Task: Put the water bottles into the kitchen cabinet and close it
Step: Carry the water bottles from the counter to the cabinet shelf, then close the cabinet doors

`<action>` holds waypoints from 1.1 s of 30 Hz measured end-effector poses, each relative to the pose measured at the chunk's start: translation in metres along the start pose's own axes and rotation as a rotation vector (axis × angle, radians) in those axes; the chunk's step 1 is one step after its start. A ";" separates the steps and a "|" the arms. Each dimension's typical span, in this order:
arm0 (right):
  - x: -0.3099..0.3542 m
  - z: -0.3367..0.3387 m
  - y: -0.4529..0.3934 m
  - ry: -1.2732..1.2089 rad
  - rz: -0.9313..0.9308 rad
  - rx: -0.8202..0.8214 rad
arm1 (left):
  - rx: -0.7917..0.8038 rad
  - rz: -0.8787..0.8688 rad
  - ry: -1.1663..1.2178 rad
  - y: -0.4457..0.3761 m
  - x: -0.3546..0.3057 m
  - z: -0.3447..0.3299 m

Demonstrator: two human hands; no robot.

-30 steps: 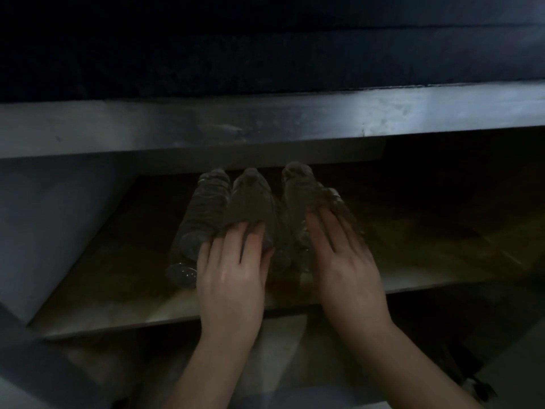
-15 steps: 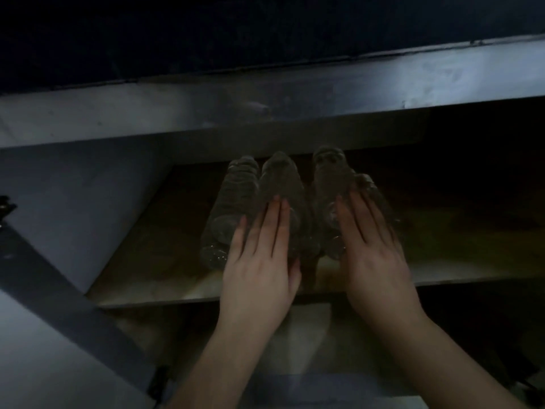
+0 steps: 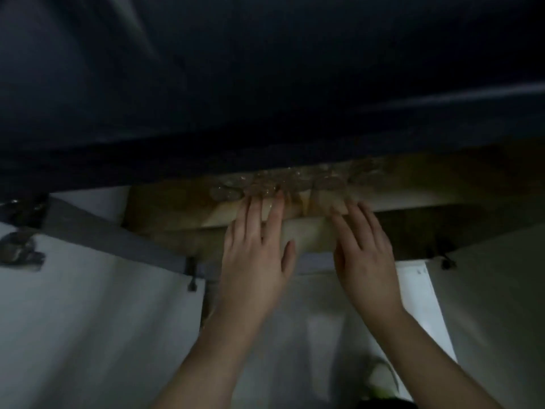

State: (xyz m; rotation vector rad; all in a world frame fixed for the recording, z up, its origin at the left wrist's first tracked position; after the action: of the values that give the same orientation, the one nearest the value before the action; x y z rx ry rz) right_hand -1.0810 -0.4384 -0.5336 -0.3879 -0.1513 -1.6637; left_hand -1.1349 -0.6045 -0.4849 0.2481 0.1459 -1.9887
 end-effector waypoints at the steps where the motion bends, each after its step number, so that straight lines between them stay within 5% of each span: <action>1: 0.003 0.009 0.013 -0.008 -0.053 0.044 | 0.037 0.012 -0.012 0.010 -0.001 0.012; 13: 0.126 0.164 0.135 0.137 -0.031 0.448 | 0.317 -0.081 -0.104 0.195 -0.004 0.154; 22: 0.185 0.281 0.204 0.263 0.055 0.512 | 0.315 -0.152 -0.126 0.301 -0.010 0.265; 33: 0.150 0.328 0.258 0.308 0.009 0.520 | 0.437 0.353 -0.339 0.330 0.071 0.293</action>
State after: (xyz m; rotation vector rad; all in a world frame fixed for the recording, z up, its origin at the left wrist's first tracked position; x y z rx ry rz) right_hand -0.7867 -0.5083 -0.2097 0.2580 -0.3400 -1.5847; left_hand -0.8955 -0.8672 -0.2142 0.1945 -0.5212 -1.6613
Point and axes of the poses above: each hand's wrist, its own y-axis away from the middle knuckle, its own z-axis out of the back of the hand, x = y × z, the point moved 2 cm from there along -y, towards the middle knuckle, and after that the axes turned 9 degrees about x, right-handed, at the moved point
